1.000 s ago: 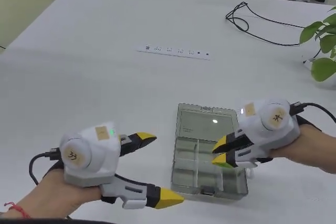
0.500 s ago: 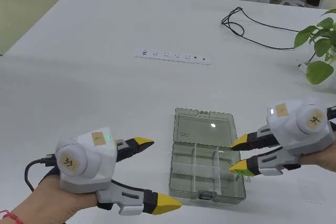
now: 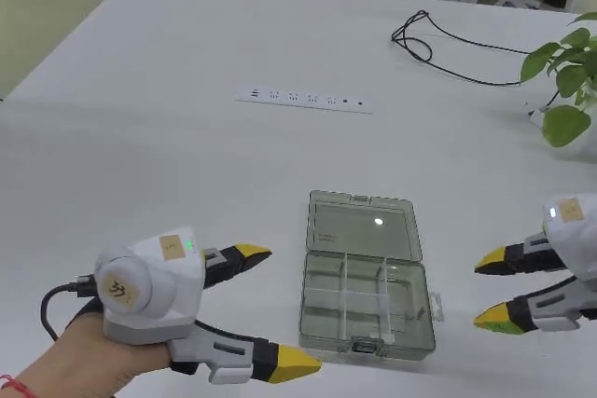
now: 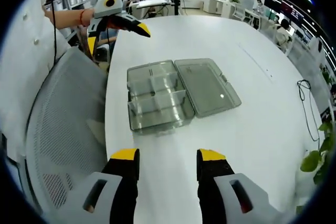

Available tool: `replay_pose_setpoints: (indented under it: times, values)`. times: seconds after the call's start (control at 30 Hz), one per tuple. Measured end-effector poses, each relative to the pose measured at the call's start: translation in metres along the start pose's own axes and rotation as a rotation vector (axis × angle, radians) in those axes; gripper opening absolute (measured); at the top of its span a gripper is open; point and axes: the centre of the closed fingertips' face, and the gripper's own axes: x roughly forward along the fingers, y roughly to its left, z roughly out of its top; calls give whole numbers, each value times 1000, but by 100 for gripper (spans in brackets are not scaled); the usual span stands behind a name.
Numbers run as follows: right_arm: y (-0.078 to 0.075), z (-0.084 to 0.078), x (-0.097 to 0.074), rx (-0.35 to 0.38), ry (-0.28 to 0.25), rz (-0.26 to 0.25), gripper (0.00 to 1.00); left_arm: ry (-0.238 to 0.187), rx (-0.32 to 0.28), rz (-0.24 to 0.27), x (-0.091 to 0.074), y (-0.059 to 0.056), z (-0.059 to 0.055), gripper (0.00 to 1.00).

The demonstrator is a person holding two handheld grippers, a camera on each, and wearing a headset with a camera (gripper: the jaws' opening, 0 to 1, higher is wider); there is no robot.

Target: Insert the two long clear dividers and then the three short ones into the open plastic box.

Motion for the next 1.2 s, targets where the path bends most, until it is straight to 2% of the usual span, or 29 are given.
replay_pose_setpoints:
  times: [0.17,0.3,0.4,0.6,0.9,1.2]
  values:
    - [2,-26,-4,5,57,2,49,5,-1,2,0,1,-2,93]
    - [4,-50,-5,-11,129,11,51,9,-3,2,0,2,-3,92]
    - [1,-68,-6,-30,179,13,52,12,-3,2,0,2,-4,92]
    - [-7,-93,-6,-75,262,14,52,12,-7,4,0,2,-4,92]
    - [-16,-122,-1,-156,373,29,51,21,-12,9,-1,3,-6,92]
    - [-19,-134,5,-183,409,37,47,22,-15,10,-2,4,-6,92]
